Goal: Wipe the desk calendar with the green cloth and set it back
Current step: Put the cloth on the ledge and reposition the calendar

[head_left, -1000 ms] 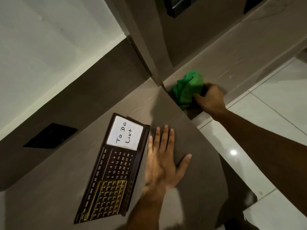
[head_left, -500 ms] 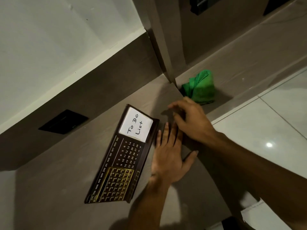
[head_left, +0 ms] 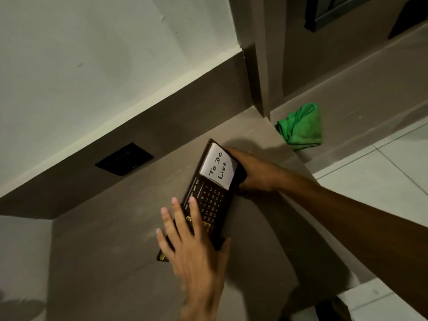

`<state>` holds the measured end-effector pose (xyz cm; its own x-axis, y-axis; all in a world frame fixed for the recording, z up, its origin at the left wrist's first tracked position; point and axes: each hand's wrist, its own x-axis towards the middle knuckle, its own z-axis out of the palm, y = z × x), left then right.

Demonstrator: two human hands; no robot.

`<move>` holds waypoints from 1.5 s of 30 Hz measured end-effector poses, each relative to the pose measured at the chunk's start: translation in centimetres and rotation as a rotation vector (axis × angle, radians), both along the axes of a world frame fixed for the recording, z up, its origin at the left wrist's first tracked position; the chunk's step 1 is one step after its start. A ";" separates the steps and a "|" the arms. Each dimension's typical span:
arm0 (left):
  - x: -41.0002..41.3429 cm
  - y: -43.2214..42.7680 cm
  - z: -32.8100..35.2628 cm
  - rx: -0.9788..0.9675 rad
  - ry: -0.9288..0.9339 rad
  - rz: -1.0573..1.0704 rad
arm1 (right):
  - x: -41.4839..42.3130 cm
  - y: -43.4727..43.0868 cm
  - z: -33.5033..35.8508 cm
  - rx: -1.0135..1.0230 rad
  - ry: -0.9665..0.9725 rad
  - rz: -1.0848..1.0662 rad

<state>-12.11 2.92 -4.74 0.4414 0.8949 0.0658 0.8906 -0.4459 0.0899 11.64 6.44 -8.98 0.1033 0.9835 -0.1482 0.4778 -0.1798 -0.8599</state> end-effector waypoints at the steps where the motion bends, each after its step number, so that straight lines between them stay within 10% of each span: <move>1: -0.9 0.0 0.1 -0.026 0.021 0.028 | -0.2 -0.2 -0.1 0.014 -0.008 -0.012; 45: -13.7 14.8 0.1 0.085 0.057 0.103 | -7.4 1.0 -2.2 0.090 -0.259 -0.204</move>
<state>-25.79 17.77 -4.64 0.3524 0.9280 0.1206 0.9347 -0.3554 0.0034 4.24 7.43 -11.15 0.3221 0.9467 -0.0046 0.6442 -0.2228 -0.7317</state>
